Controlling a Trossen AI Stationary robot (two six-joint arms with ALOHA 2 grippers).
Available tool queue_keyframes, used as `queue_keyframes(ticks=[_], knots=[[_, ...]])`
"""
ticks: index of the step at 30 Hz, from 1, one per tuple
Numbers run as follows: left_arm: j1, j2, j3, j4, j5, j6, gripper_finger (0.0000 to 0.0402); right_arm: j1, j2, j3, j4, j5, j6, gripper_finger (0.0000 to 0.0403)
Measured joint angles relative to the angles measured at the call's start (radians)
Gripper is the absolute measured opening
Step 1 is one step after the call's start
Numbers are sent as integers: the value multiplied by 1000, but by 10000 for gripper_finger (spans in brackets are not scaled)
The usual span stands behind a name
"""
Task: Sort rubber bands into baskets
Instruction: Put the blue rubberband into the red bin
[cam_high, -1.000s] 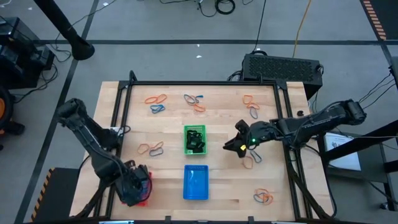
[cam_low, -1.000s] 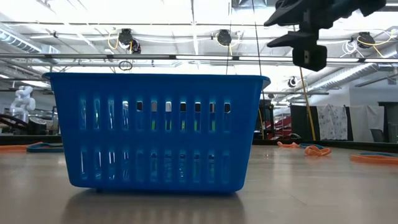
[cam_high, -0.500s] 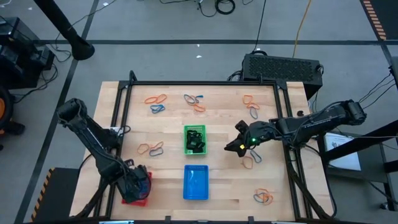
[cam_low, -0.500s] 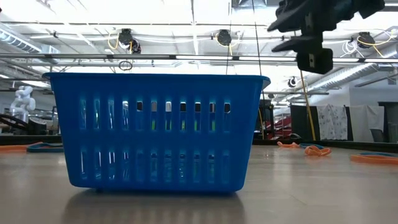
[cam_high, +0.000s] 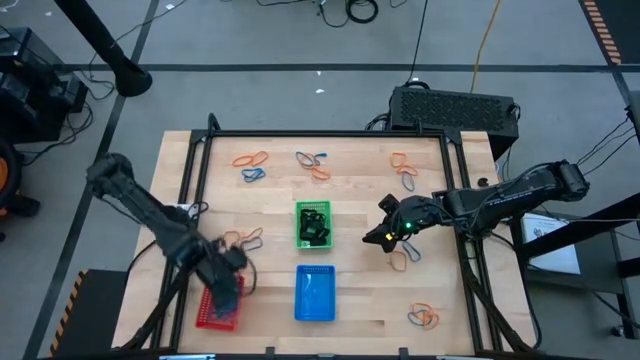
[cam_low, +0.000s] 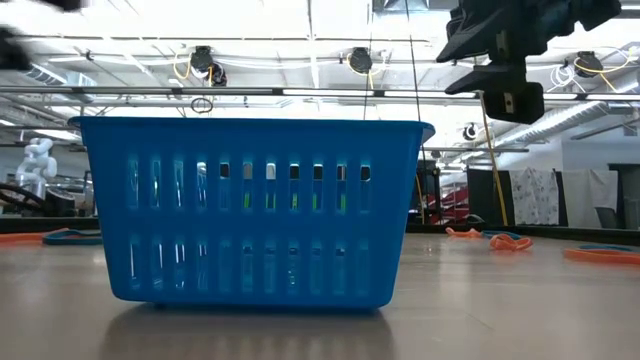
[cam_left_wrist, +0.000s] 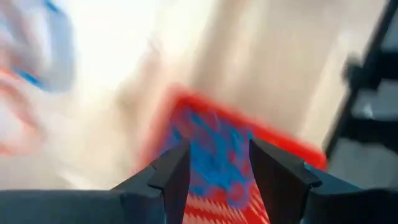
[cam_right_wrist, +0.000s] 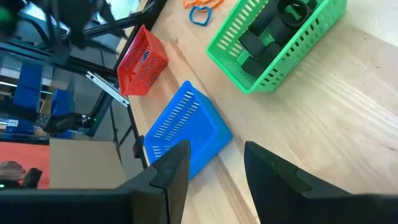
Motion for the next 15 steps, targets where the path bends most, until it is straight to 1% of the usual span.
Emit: queue_keyframes(ticks=[2,4,6,9,11,13,15], knots=[[67,-39,26,-73,-98,59,170,4,0,0,-4,0,9,144],[157,-77,40,-143,-184,119,170,9,0,0,-9,1,21,144],[277,-110,41,-205,-247,177,170,17,0,0,-10,5,27,144],[495,-125,41,-262,-308,320,170,31,0,0,-11,17,40,144],[659,-123,41,-243,-295,459,170,45,0,0,-11,47,52,144],[832,-98,41,-193,-220,607,170,57,0,0,-11,73,53,144],[988,-57,41,-157,-181,723,170,70,0,0,-11,95,72,144]])
